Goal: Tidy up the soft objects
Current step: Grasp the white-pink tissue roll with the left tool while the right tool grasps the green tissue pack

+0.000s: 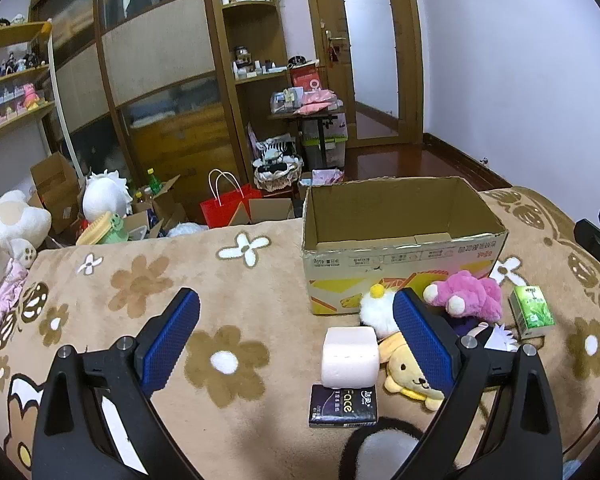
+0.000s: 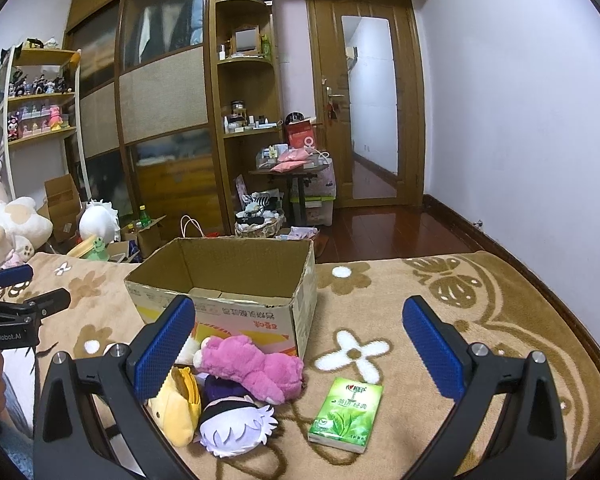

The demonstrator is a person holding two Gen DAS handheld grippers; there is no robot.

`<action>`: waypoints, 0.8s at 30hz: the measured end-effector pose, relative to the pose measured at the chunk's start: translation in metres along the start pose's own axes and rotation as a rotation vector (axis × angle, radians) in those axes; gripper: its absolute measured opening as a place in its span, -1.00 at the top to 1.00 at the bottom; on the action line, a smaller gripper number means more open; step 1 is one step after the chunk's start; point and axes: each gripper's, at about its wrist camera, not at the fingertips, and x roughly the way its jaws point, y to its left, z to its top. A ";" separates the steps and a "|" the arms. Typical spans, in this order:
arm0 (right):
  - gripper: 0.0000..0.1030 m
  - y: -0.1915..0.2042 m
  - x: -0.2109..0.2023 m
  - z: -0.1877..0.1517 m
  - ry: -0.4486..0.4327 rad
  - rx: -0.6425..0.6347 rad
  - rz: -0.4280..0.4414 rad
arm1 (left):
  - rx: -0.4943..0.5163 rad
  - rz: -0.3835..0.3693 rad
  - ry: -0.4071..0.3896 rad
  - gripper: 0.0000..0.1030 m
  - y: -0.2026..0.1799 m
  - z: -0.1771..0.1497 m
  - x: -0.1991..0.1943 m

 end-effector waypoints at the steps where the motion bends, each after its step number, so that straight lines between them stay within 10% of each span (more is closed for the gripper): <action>1: -1.00 -0.001 0.001 0.002 0.005 0.002 -0.002 | -0.003 -0.002 0.005 -0.87 0.000 0.002 0.003; 24: -1.00 -0.024 0.072 -0.023 0.206 0.080 -0.018 | 0.096 -0.016 0.288 -0.87 -0.029 -0.014 0.089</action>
